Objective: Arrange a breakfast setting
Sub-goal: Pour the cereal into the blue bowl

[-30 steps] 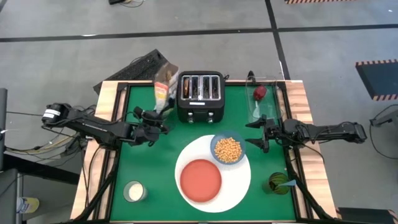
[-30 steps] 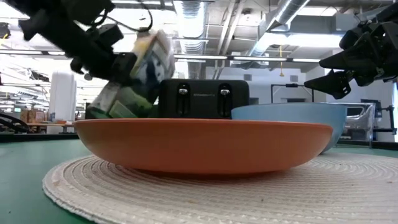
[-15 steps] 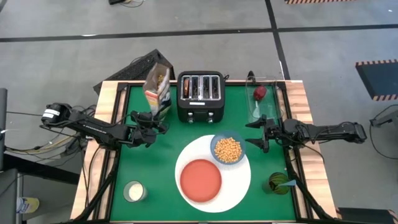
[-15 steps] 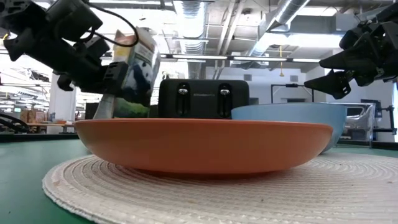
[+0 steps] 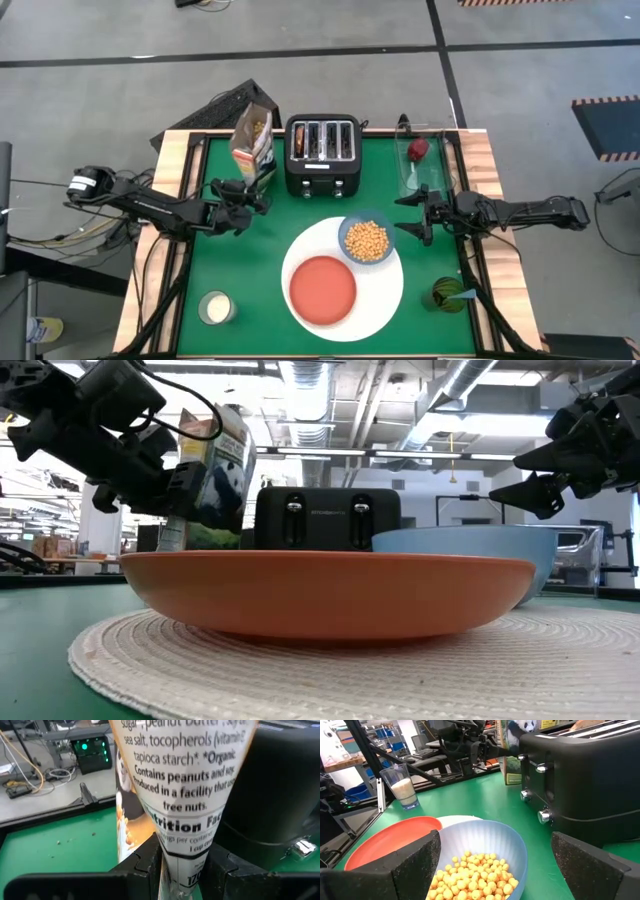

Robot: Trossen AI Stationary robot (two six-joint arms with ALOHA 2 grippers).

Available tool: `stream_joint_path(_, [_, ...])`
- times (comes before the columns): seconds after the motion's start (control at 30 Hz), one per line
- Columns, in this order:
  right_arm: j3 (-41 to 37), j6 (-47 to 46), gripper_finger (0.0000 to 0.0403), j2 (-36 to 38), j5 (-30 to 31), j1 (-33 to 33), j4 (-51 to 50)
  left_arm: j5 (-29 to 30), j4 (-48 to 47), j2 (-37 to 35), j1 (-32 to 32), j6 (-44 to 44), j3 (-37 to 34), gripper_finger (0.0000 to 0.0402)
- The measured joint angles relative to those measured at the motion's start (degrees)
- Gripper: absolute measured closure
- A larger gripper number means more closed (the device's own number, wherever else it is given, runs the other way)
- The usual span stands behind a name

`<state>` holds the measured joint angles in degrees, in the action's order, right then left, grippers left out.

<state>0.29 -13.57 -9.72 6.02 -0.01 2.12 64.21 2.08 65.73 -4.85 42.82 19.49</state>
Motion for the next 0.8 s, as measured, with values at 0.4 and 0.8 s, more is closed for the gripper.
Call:
stream_joint_path(0.4, [0.0,0.0,0.0007,0.0,0.0,0.0,0.0,-3.6,-1.3,0.0,1.2,1.1,0.0,0.0317])
stream_joint_path(0.8, [0.0,0.0,0.0007,0.0,0.0,0.0,0.0,-6.9,-5.0,-0.1,2.3,2.1,0.2,0.0317])
